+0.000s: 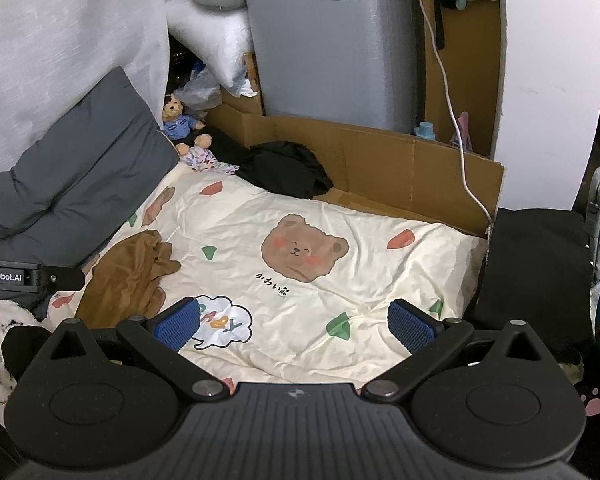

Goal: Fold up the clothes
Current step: 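Move the left gripper toward the crumpled brown T-shirt on the duvet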

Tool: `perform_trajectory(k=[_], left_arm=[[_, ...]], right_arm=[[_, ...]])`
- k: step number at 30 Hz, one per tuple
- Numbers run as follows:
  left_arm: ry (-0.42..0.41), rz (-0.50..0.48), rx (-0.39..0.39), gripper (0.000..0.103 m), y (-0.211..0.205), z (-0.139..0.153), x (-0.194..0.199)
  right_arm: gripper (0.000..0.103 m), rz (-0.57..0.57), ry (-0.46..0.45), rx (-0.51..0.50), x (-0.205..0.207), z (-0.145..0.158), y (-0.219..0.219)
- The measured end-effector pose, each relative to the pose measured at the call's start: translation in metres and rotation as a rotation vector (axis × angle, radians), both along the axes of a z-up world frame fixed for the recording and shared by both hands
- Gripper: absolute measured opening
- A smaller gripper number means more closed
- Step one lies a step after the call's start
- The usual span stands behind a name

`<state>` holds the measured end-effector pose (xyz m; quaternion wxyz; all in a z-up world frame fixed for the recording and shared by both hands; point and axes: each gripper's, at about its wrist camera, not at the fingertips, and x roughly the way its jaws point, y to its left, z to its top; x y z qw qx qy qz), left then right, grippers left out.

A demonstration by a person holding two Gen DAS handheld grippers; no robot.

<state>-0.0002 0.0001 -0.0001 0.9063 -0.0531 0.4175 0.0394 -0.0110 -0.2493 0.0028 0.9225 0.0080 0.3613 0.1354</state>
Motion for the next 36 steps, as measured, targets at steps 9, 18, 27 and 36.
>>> perform_trajectory(k=[9,18,27,36], left_arm=[[-0.005,0.011,-0.011,0.102,0.002,-0.004,-0.005],[-0.007,0.028,-0.023,0.102,0.01,-0.006,-0.003],[0.006,0.043,0.077,0.102,0.013,-0.01,-0.007],[0.042,0.063,0.017,0.102,0.013,-0.011,0.0]], right_arm=[[0.102,0.026,-0.008,-0.002,0.003,0.005,0.011],[0.102,0.035,-0.024,-0.01,0.003,0.011,0.025],[0.102,0.044,-0.015,-0.006,0.012,0.011,0.037],[0.102,0.049,-0.006,-0.002,0.024,0.011,0.053]])
